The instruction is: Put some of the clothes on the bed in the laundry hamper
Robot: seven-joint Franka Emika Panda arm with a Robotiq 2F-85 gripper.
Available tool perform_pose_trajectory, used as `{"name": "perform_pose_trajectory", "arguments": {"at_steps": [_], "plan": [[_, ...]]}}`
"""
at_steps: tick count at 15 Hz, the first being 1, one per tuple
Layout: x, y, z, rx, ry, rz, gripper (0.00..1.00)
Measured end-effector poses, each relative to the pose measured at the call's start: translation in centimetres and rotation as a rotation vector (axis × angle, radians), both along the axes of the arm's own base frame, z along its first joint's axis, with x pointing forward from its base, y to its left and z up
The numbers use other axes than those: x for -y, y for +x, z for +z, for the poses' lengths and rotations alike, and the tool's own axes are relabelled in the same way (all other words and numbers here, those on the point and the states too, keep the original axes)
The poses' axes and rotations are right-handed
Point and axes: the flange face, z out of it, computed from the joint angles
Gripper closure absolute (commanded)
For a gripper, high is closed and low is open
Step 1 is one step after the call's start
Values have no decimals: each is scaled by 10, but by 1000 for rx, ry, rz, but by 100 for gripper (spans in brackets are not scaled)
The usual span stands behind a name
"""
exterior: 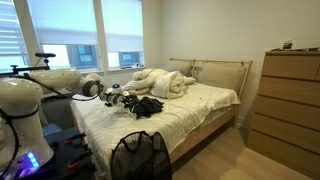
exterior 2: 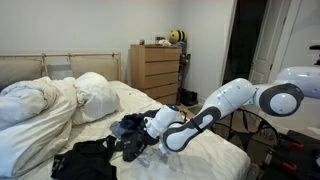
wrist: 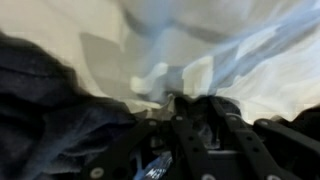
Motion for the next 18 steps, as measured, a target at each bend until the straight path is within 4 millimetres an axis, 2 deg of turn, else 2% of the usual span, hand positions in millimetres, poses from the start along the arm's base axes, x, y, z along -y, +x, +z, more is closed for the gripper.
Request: {"name": "perform_pose_trajectory", "arguments": {"at_steps": [6, 9, 11, 15, 18], "plan": [[0, 2, 4, 16, 14, -6, 99], [-5, 7, 20, 51, 51, -14, 99], [-11, 16, 45, 86, 85, -19, 99], [-24, 33, 110, 188, 146, -18, 99], [-31, 40, 146, 235, 174, -18, 99]]}}
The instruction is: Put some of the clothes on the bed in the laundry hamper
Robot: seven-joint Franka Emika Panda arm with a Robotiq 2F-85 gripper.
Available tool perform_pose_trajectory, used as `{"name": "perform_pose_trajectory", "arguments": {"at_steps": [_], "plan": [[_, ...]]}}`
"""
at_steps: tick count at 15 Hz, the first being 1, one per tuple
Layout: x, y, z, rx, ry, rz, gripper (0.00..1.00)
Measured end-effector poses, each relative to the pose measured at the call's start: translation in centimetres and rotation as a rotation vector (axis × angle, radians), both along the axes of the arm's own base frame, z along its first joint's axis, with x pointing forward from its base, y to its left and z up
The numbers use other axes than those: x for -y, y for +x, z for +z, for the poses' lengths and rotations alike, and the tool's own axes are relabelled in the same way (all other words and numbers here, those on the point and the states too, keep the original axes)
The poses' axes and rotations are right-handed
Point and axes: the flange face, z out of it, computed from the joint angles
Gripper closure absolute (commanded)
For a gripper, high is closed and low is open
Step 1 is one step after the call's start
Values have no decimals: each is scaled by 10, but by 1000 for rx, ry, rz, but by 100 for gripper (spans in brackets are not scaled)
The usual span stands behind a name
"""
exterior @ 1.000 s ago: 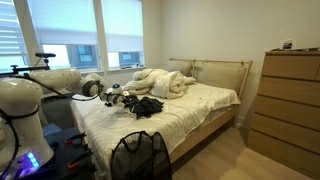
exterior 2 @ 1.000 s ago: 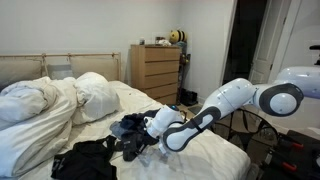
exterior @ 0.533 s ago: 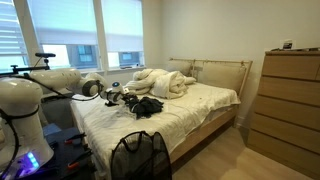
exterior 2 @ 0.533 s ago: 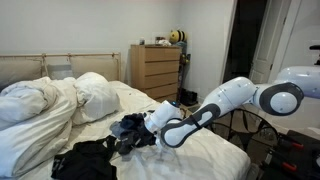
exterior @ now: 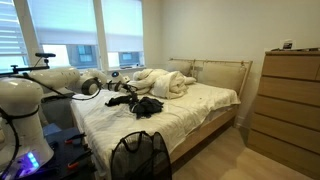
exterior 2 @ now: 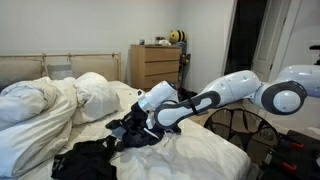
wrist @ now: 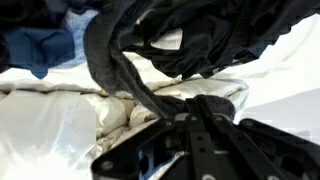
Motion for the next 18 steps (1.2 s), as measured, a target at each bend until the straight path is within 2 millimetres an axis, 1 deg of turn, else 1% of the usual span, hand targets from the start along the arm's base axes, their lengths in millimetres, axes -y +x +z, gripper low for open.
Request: {"name": "perform_pose_trajectory", "arguments": {"at_steps": [3, 5, 9, 11, 14, 16, 18], "plan": [[-1, 9, 35, 30, -23, -21, 99], [-2, 14, 65, 75, -60, -65, 99], [-10, 12, 131, 240, -118, -164, 99], [-12, 12, 156, 333, -150, -221, 99], [-11, 13, 179, 420, -242, -332, 99], [-12, 12, 188, 437, -327, -412, 99], [-13, 8, 192, 408, -411, -485, 99]]}}
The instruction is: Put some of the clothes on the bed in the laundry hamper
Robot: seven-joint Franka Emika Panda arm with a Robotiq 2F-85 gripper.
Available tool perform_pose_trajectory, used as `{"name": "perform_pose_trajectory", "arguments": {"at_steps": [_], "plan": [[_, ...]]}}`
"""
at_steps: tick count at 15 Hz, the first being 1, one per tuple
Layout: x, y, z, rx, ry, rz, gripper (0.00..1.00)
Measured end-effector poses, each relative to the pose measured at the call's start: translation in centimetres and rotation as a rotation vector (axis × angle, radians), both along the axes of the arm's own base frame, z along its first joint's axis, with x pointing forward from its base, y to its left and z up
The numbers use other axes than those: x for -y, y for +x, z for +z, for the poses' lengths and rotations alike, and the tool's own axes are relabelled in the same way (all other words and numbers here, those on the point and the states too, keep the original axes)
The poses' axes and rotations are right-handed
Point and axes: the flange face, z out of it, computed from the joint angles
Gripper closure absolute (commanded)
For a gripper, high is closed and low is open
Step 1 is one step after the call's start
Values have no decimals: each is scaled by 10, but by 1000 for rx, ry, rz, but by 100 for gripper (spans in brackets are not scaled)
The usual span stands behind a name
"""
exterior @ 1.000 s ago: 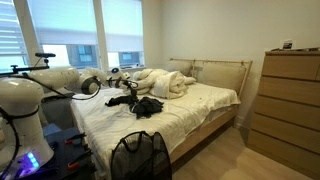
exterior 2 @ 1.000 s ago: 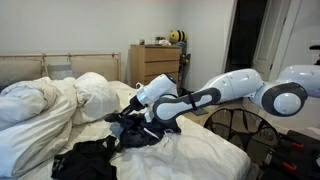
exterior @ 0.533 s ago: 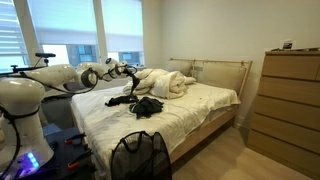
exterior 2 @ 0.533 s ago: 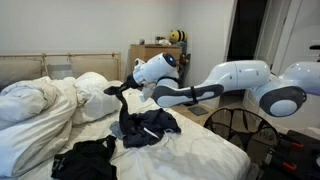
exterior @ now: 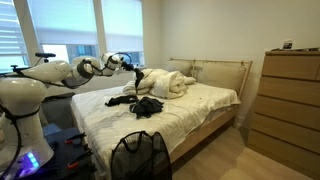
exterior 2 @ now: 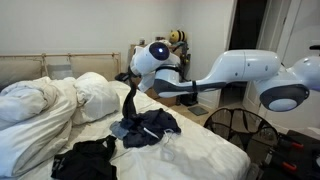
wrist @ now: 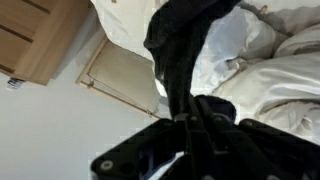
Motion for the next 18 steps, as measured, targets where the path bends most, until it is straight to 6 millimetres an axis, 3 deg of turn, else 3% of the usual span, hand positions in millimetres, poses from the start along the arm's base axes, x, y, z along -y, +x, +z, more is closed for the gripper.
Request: {"name": "perform_pose_trajectory", "arguments": {"at_steps": [6, 8, 12, 15, 18], "plan": [[14, -16, -5, -219, -101, -302, 99], [23, -21, 3, -275, -114, -379, 99], [36, -31, 44, -332, -72, -487, 99], [42, -38, 83, -348, 40, -540, 99], [49, -39, 110, -354, 174, -583, 99]]}}
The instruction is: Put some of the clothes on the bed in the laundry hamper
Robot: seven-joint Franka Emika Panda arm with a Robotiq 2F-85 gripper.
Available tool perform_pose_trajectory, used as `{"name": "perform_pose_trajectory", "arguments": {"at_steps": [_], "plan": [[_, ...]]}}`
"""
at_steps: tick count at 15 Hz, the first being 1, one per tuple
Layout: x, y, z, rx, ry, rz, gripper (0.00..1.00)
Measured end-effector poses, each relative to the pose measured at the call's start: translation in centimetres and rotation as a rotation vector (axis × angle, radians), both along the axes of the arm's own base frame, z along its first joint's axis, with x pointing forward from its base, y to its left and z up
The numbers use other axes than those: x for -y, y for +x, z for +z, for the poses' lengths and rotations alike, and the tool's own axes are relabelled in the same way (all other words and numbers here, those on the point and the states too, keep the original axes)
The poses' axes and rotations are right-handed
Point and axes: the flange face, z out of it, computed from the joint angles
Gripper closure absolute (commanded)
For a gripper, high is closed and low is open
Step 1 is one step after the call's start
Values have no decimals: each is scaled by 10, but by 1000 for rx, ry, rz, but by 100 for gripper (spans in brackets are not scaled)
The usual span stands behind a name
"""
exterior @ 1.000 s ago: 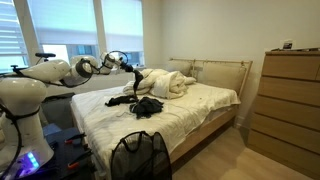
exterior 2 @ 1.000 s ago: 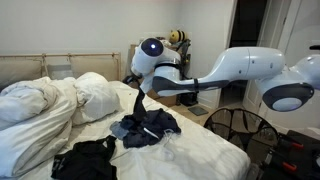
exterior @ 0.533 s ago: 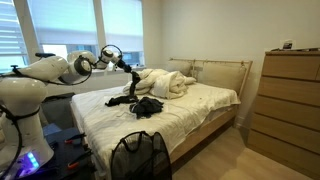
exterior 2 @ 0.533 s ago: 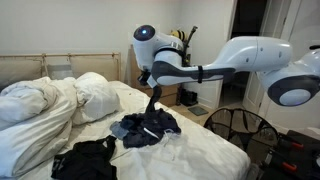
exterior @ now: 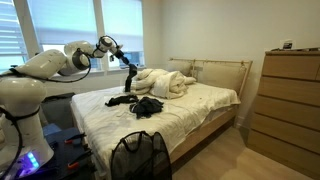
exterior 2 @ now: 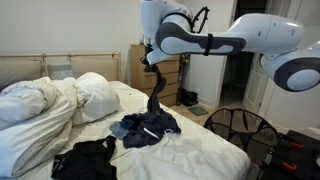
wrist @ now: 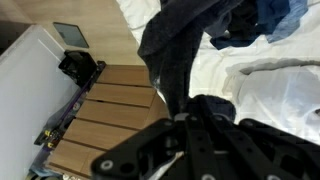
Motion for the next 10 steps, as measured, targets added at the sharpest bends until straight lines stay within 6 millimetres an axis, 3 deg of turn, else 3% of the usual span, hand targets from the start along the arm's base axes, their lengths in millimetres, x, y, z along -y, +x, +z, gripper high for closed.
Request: {"name": "perform_pose_trajectory", "arguments": {"at_steps": [4, 10], "plan": [[6, 3, 15, 24, 144, -86, 99], [3, 10, 13, 59, 315, -153, 95]]}}
